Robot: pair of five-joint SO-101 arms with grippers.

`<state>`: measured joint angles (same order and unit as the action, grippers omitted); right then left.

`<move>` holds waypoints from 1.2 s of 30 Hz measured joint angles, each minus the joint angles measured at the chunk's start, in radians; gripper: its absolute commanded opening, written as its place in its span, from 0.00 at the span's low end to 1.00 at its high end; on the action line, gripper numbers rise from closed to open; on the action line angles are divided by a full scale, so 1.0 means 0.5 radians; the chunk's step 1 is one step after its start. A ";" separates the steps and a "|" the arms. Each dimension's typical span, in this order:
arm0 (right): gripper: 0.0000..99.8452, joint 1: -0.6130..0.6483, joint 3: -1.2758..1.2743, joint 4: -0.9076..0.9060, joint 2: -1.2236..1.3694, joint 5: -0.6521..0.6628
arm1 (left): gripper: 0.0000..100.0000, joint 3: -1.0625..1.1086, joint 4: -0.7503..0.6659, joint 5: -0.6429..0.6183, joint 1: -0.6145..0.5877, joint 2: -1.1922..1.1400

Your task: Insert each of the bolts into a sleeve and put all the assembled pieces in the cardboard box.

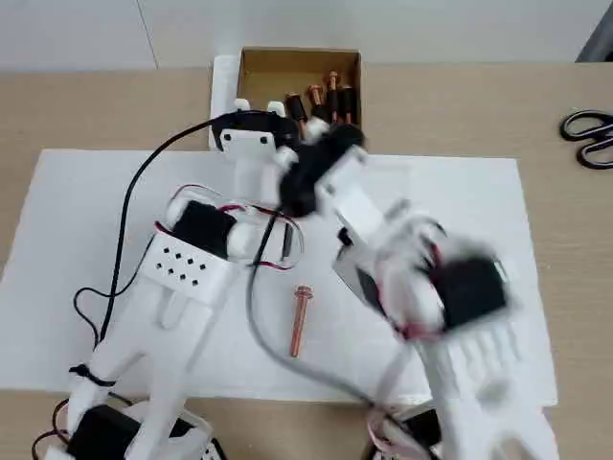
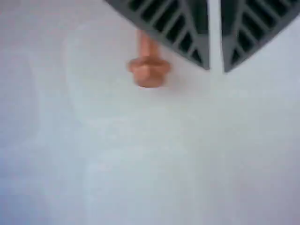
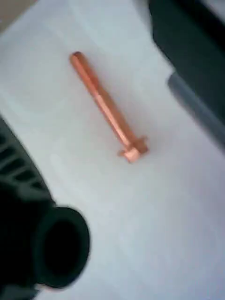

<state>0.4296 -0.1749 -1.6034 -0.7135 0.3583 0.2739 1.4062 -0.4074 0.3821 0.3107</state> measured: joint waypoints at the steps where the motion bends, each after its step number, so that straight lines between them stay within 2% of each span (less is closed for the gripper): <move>1: 0.00 -0.025 -0.117 0.049 -0.144 -0.012 | 0.05 0.000 0.000 -0.080 0.025 -0.006; 6: 0.00 -0.068 -0.764 0.190 -0.835 -0.028 | 0.18 0.034 0.000 -0.261 0.086 -0.089; 11: 0.00 -0.114 -1.240 0.393 -1.544 -0.034 | 0.19 0.055 -0.012 -0.276 0.101 -0.107; 17: 0.00 -0.608 -1.623 0.706 -2.093 -0.034 | 0.19 0.068 -0.074 -0.276 0.181 -0.107; 21: 0.00 -0.961 -1.765 0.755 -2.154 -0.117 | 0.19 0.206 -0.114 -0.245 0.298 -0.123; 25: 0.00 -1.154 -1.807 0.761 -2.160 -0.460 | 0.19 0.334 -0.178 -0.206 0.328 -0.215; 29: 0.00 -1.194 -1.807 0.764 -2.170 -0.829 | 0.19 0.359 -0.184 -0.206 0.341 -0.322; 36: 0.00 -1.194 -1.807 0.764 -2.167 -0.914 | 0.19 0.359 -0.150 -0.316 0.338 -0.497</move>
<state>-0.1672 -1.0787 -1.2213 -1.7967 -0.0990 0.4534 1.3311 -0.5654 0.5508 0.0621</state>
